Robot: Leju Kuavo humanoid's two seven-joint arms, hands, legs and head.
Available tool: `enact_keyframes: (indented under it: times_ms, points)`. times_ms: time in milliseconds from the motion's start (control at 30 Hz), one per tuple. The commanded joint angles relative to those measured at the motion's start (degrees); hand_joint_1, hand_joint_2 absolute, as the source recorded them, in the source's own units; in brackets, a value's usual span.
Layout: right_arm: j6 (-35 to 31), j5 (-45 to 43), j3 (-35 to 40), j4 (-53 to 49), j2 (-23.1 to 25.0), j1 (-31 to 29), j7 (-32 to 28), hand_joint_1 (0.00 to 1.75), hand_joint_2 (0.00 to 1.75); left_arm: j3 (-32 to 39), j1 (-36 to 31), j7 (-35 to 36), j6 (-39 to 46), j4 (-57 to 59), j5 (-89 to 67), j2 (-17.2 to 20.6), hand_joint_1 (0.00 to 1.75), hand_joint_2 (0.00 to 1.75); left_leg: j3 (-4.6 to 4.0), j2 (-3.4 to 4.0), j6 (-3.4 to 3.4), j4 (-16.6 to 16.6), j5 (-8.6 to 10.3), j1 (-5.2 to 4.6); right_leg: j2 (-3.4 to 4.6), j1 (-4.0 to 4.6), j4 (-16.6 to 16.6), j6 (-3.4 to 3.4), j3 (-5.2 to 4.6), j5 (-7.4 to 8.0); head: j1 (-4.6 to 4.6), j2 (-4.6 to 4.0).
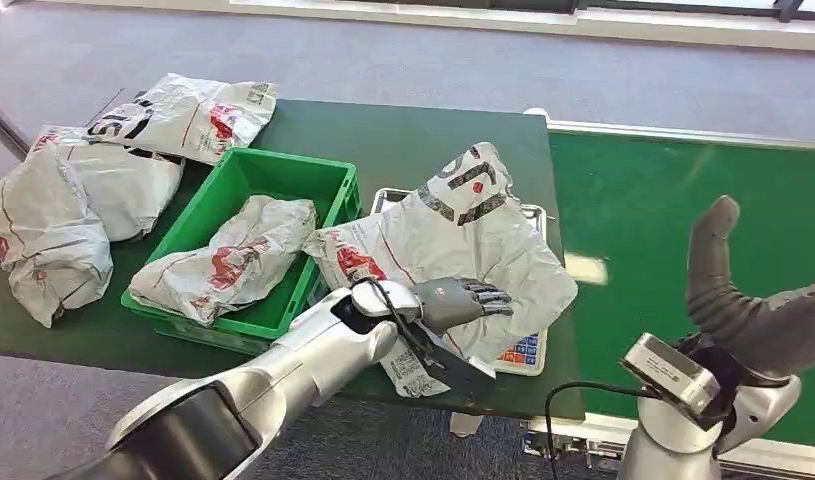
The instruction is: Moved the parcel from conveyor to table for the left to box.
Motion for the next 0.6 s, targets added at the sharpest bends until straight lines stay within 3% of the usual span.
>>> enact_keyframes:
  times_ms: [33,167,600]
  points:
    - [0.0,-0.3,-1.4,4.2,1.8,-2.5,-0.1,0.00,1.75,-0.6,-2.2,0.8,2.8,1.9,2.2,1.8,1.75,1.75,0.04,0.16,0.01,0.0,-0.01,0.02,0.08,0.04,0.0,-0.04,0.01,0.04,0.00,0.00]
    - [0.0,-0.4,-1.4,4.4,1.8,-2.6,-0.1,0.00,1.75,-0.1,-2.7,-0.2,2.5,-0.1,3.0,3.8,1.75,1.75,0.00,0.25,-0.01,0.0,-0.03,0.03,0.18,0.04,0.0,-0.04,-0.05,0.05,0.02,0.00]
    - [0.0,-0.6,-1.3,4.8,1.8,-2.6,-0.1,0.00,1.75,-0.4,-2.5,0.0,2.3,-0.6,3.1,4.0,1.75,1.75,0.03,0.15,-0.03,0.0,0.02,0.00,0.09,0.01,0.0,-0.03,-0.01,0.03,0.00,0.00]
